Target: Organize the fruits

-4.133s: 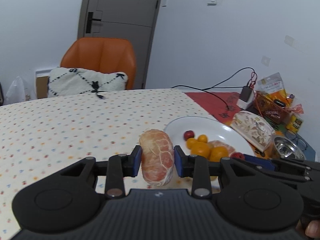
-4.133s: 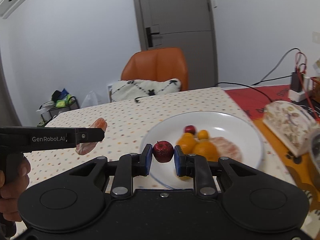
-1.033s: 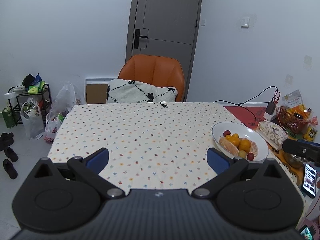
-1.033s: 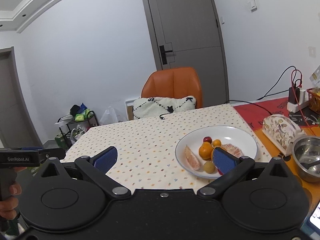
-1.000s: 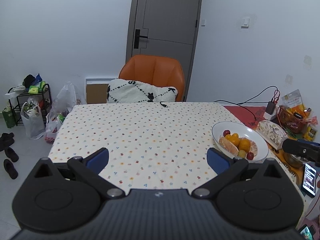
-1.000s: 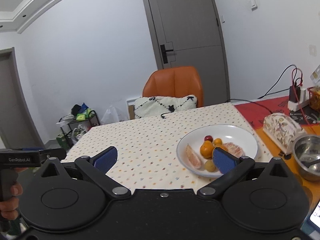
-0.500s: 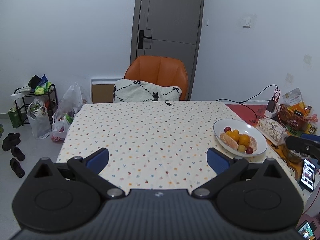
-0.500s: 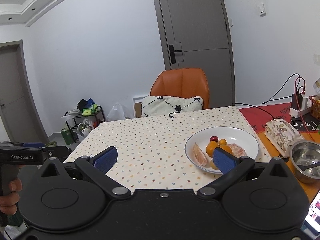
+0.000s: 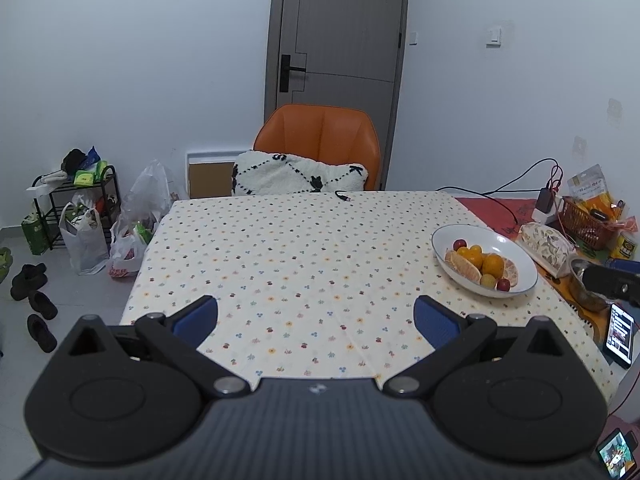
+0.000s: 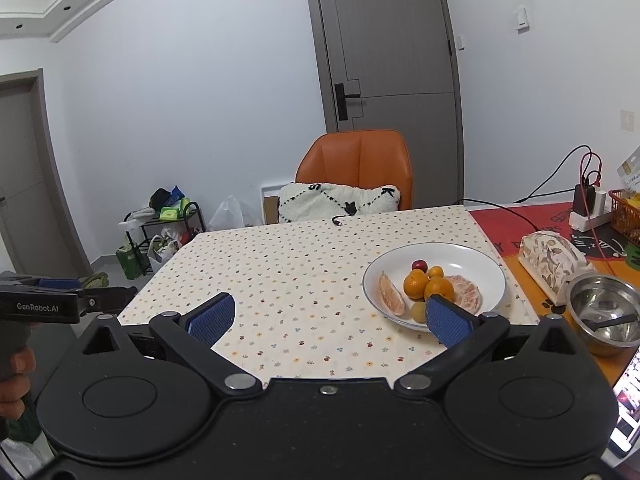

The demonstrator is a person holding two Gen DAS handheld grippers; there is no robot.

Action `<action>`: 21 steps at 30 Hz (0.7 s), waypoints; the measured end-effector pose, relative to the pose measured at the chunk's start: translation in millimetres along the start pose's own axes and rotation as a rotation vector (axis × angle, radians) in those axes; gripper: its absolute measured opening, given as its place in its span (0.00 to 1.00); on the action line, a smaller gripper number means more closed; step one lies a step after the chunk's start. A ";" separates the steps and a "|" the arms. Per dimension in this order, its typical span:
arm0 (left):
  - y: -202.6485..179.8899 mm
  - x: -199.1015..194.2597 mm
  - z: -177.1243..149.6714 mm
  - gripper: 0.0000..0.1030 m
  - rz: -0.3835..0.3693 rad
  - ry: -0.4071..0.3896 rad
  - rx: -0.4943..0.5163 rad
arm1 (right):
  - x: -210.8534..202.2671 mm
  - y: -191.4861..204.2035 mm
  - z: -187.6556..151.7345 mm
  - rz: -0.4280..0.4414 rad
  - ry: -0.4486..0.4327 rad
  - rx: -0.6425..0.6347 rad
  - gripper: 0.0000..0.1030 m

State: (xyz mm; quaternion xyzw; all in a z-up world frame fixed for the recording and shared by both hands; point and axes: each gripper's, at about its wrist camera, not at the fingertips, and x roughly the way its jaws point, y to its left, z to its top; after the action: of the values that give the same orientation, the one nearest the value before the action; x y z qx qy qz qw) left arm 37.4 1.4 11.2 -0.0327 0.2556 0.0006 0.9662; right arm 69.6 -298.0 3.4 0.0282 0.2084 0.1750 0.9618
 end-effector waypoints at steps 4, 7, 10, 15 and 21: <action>1.8 0.6 -1.2 1.00 0.003 0.005 -0.002 | 0.0 -0.6 0.5 0.003 -0.001 0.009 1.00; 2.1 0.6 -0.4 1.00 -0.002 0.004 -0.006 | 0.8 0.5 0.0 0.005 -0.001 0.005 1.00; 1.7 1.2 -0.6 1.00 -0.002 0.002 -0.007 | 0.3 1.6 -0.2 0.003 -0.008 -0.007 1.00; 0.3 3.6 -2.2 1.00 -0.005 0.010 -0.008 | 1.2 0.1 -0.3 -0.004 -0.009 -0.001 1.00; -0.4 4.1 -3.1 1.00 -0.010 0.014 -0.006 | 1.9 1.6 -1.4 -0.002 -0.005 -0.005 1.00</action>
State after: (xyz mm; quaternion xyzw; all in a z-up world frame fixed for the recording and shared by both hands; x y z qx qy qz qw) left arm 39.5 0.7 6.6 -0.0371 0.2620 -0.0035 0.9643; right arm 70.1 -295.9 1.5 0.0259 0.2057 0.1743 0.9626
